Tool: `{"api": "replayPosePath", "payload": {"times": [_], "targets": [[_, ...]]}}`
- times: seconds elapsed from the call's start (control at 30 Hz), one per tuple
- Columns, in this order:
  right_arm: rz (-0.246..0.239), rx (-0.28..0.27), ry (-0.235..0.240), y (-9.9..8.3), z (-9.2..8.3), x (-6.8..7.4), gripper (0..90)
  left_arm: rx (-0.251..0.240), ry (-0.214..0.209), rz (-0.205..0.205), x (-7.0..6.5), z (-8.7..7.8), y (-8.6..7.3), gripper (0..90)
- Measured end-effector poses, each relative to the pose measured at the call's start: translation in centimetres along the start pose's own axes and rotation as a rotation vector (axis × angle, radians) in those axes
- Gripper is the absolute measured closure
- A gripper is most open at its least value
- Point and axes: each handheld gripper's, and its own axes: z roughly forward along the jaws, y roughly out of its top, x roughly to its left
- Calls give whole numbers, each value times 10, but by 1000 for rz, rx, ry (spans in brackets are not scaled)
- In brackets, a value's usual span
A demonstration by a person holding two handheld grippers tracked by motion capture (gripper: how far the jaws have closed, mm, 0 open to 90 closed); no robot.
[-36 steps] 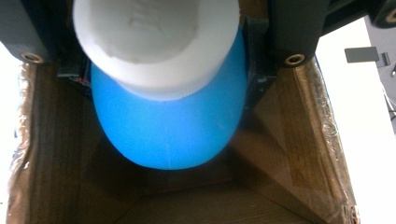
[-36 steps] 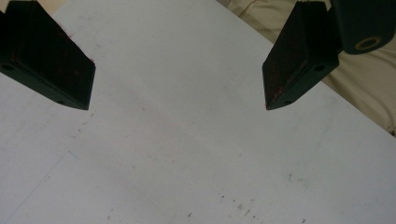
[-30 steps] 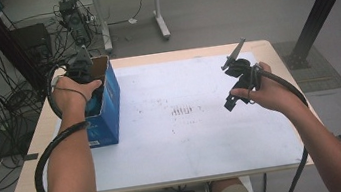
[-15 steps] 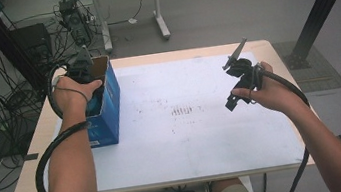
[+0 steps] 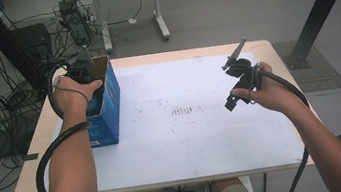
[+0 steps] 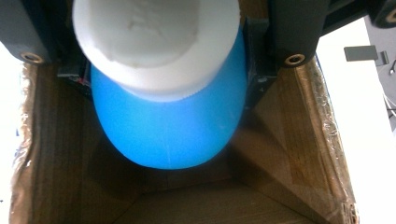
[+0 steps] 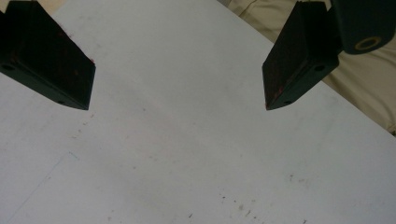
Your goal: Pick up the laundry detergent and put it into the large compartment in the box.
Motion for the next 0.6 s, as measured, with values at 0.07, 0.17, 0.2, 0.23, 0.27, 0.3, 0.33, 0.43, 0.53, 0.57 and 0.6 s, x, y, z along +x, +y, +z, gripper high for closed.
{"api": "replayPosePath", "payload": {"times": [0.07,0.17,0.2,0.23,0.27,0.3,0.33,0.43,0.53,0.57,0.6], "targets": [[0,0,1,0,0,0,96,0,0,1,0,0,0,376],[2,-1,1,0,0,0,96,0,1,0,0,0,0,376],[2,-1,1,0,0,0,96,0,2,1,-1,0,0,376],[-1,-1,0,-1,0,0,96,-1,2,0,-1,0,0,375],[2,1,1,-1,0,0,96,-1,3,0,-1,0,0,375],[3,2,0,-1,1,0,96,-1,4,1,-1,0,0,375],[3,3,0,-1,1,-1,96,-1,4,1,-1,0,0,375],[4,1,-1,-1,1,-1,96,-1,3,2,-1,0,0,375],[4,0,-2,-1,0,0,96,-1,0,1,0,0,0,375],[2,0,-2,-1,0,0,96,-1,-1,1,0,0,-1,375],[3,1,-2,-1,-1,0,96,-3,-1,-1,0,0,-1,375]]}}
